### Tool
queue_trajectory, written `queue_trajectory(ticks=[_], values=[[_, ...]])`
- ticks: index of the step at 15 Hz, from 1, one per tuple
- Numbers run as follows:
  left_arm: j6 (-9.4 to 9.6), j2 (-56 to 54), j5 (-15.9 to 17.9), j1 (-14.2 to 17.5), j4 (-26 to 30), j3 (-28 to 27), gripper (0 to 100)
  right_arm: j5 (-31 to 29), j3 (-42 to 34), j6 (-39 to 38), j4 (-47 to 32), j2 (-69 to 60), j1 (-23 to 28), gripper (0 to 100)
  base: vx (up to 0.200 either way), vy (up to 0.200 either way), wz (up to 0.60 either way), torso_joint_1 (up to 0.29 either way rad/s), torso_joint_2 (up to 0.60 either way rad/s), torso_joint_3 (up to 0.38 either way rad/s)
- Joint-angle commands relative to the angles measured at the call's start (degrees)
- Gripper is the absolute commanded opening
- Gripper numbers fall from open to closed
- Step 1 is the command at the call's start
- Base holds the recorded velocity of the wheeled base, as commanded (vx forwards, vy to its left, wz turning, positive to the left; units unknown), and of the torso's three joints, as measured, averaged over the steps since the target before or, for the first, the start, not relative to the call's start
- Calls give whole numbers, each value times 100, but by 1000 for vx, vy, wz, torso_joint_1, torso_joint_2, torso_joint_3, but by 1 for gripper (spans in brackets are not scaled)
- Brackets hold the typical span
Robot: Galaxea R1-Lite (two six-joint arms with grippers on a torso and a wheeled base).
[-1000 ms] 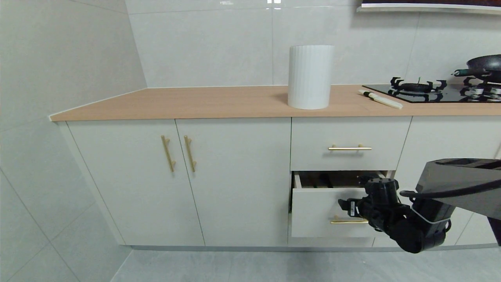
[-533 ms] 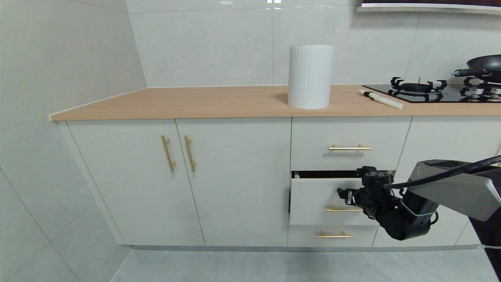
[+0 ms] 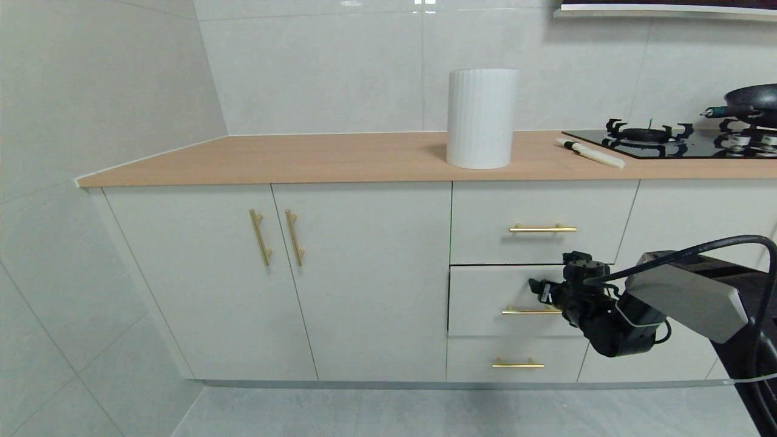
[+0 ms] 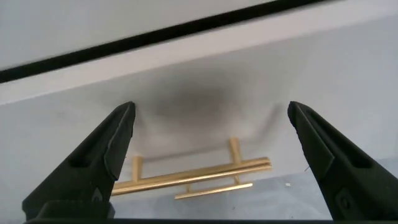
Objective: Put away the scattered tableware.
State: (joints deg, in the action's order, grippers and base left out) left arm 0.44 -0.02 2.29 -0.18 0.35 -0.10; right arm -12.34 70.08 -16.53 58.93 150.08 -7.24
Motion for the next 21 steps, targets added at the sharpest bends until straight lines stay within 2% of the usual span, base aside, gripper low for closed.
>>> queue_trajectory(ticks=[1,9,13,16,17,19,21], values=[[0,2,-1,1,0,1,100,3,181,-61,-22,109,30,100,0,0,0,0,0,0],[0,2,-1,1,0,1,100,-14,717,-298,-31,355,39,100,0,0,0,0,0,0],[0,2,-1,1,0,1,100,-67,524,-298,-22,206,39,100,0,0,0,0,0,0],[0,2,-1,1,0,1,100,3,-900,-289,22,-1016,-93,100,0,0,0,0,0,0],[0,2,-1,1,0,1,100,12,-970,-289,22,-1086,-120,100,0,0,0,0,0,0],[0,2,-1,1,0,1,100,3,-2368,-263,22,-2580,-375,100,0,0,0,0,0,0],[0,2,-1,1,0,1,100,-85,-3097,-210,22,-3670,-498,100,0,0,0,0,0,0]])
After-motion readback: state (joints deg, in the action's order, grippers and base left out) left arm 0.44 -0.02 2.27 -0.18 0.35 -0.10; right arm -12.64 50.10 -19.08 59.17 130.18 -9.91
